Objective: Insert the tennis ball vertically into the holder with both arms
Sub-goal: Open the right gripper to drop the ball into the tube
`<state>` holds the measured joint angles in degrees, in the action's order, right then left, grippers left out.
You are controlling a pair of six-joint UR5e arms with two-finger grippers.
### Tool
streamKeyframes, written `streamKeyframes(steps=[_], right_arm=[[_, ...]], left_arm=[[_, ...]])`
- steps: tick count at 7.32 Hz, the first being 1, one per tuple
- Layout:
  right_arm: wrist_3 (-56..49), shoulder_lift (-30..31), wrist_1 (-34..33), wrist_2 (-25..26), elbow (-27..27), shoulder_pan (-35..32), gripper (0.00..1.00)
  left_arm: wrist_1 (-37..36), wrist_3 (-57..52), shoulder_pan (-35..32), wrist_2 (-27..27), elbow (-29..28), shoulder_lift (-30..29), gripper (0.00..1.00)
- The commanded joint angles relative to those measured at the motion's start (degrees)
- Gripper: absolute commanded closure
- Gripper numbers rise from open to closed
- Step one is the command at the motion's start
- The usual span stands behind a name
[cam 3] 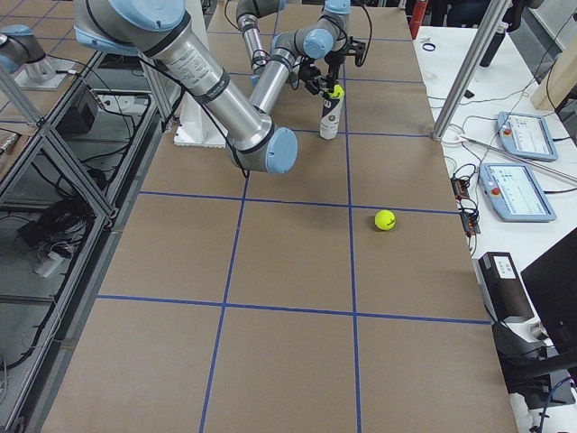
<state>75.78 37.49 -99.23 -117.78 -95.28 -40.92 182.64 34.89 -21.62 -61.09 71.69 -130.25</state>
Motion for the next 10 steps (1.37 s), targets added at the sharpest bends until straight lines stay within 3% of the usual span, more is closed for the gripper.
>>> streamKeyframes(steps=[1,7,10], right_arm=[[0.0,0.0,0.0,0.2,-0.1,0.0,0.02],[0.0,0.3,-0.1,0.1,-1.0,-0.1,0.02],[-3.0,8.4,0.0,-2.5,-4.2,-7.7,0.02]], left_arm=[[0.0,-0.1,0.0,0.0,-0.1,0.0,0.06],[0.0,0.0,0.0,0.0,0.1,0.4,0.12],[0.0,0.0,0.0,0.1,0.4,0.4,0.10]])
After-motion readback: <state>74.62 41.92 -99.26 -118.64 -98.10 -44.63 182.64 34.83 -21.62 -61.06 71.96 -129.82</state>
